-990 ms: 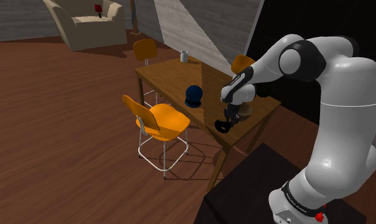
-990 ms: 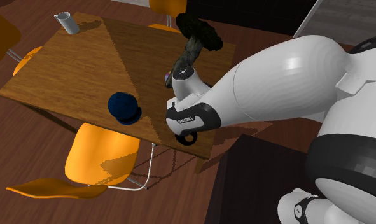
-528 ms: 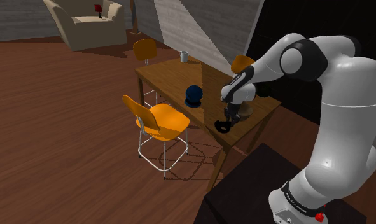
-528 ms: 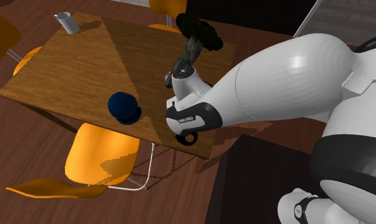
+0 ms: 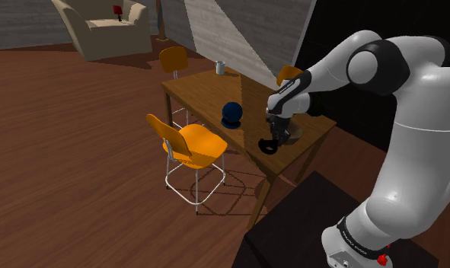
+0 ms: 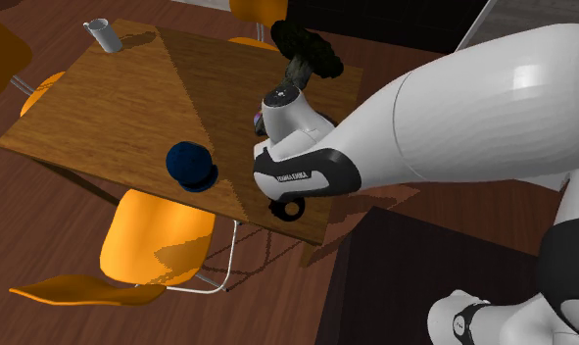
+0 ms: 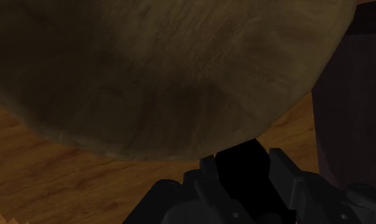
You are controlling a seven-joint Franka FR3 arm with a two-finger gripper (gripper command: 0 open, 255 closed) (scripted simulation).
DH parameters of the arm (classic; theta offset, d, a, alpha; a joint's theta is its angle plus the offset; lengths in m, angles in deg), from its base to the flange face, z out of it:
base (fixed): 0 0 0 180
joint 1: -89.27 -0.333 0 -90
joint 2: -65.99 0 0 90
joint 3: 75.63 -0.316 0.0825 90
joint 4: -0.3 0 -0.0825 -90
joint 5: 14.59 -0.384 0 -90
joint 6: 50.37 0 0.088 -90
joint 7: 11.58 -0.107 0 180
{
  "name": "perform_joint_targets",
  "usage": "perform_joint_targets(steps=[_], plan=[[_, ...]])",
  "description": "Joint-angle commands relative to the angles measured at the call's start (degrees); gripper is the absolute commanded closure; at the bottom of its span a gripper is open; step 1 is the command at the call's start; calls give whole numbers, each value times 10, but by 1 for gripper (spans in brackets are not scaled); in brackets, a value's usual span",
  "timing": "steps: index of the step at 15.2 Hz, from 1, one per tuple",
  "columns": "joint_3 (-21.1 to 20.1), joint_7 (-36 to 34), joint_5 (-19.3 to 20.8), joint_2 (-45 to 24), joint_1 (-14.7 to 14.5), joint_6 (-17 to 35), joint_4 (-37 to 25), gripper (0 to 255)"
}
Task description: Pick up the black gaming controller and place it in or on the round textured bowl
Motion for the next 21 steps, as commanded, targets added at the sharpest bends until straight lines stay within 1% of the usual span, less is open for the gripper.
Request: perform_joint_targets(steps=[1, 11, 21], plan=[[4, -2, 5, 14, -2, -13, 1, 255], [16, -19, 30, 76, -10, -75, -2, 255], [23, -33, 52, 129, -16, -142, -19, 255]])
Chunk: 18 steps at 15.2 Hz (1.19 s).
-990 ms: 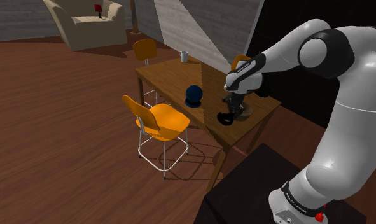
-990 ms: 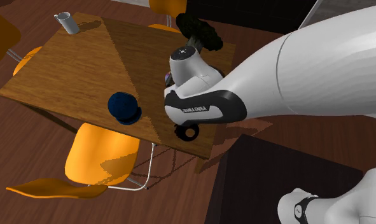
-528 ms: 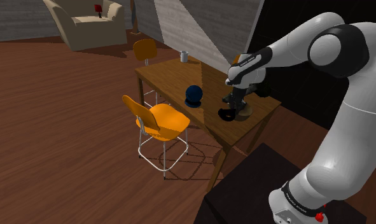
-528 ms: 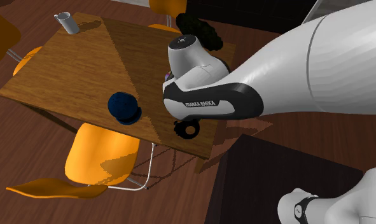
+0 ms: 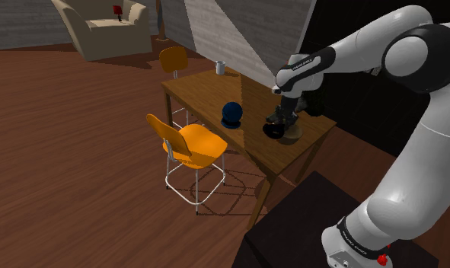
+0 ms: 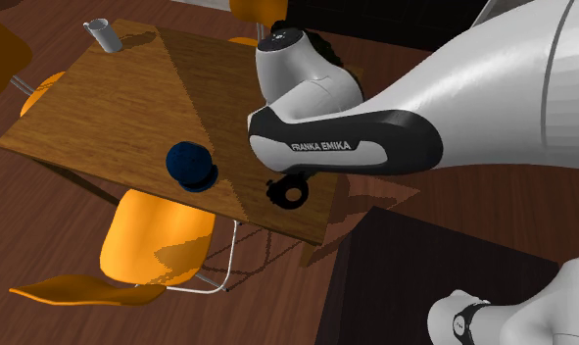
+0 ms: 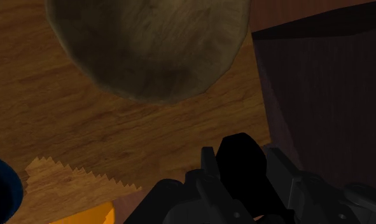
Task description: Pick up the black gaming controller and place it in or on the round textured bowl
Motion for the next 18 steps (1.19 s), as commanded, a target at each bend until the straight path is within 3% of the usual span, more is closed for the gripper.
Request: perform_joint_targets(steps=[1, 7, 14, 18], plan=[[1, -2, 4, 9, -1, -15, -6, 255], [22, 61, -5, -39, 41, -51, -87, 255], [39, 142, -28, -131, 107, -107, -229, 255], [37, 148, -34, -147, 112, -93, -231, 255]])
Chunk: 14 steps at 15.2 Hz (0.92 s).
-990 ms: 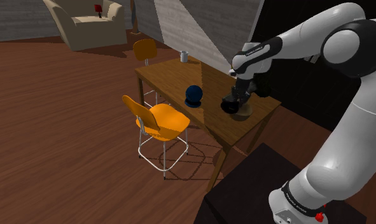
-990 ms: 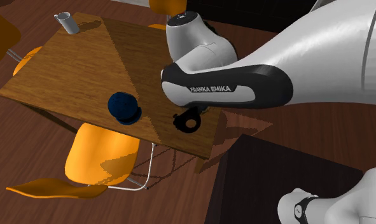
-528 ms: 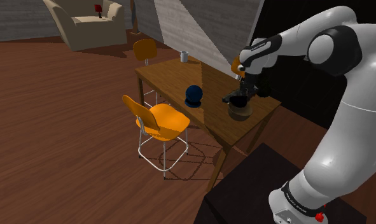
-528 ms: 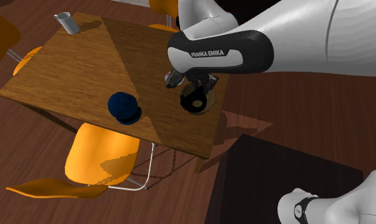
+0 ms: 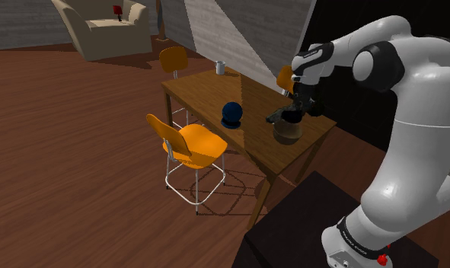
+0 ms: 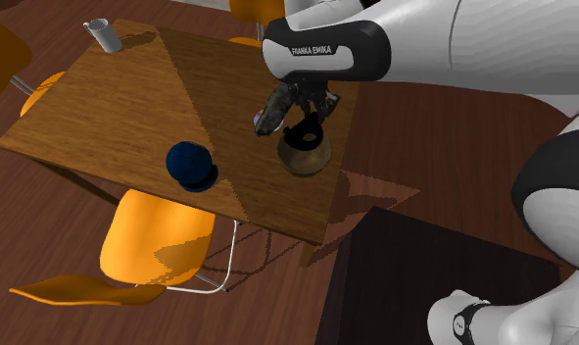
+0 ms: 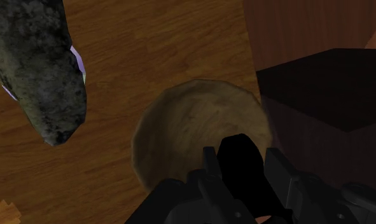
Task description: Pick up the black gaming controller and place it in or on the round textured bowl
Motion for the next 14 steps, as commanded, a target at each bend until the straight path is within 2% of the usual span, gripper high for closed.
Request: perform_joint_targets(steps=[1, 14], plan=[[-2, 2, -3, -9, 2, 12, 3, 255], [-13, 12, -23, -61, 10, 81, 23, 255]])
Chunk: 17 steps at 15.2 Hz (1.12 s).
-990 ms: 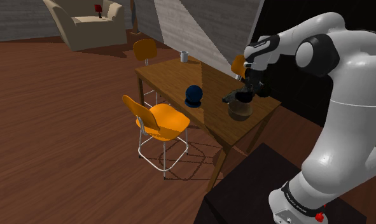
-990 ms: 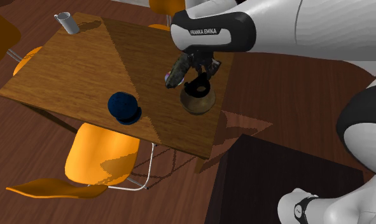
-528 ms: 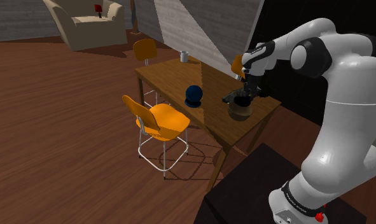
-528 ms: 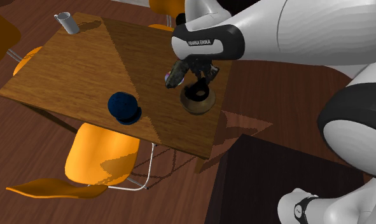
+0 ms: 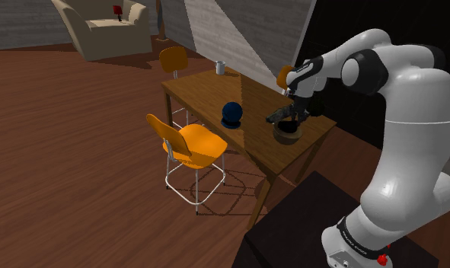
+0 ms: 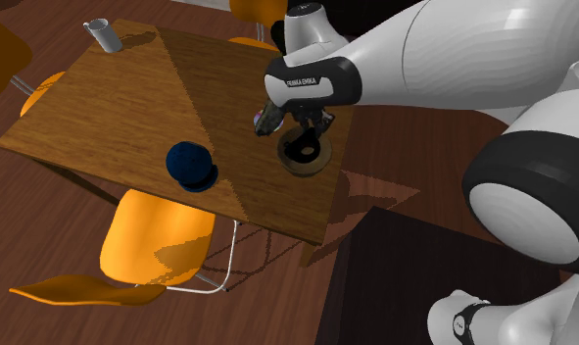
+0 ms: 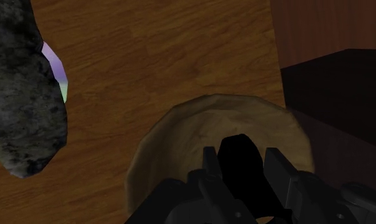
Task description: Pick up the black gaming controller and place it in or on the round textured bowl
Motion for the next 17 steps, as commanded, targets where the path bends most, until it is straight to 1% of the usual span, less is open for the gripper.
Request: perform_joint_targets(steps=[1, 6, 7, 12, 16, 17], plan=[[-1, 1, -1, -3, 1, 5, 2, 255], [-1, 1, -1, -3, 1, 5, 2, 255], [-1, 1, -1, -3, 1, 5, 2, 0], [-1, 1, -1, -3, 1, 5, 2, 0], [6, -7, 11, 25, -3, -57, -34, 0], [6, -7, 11, 25, -3, -57, -34, 0]])
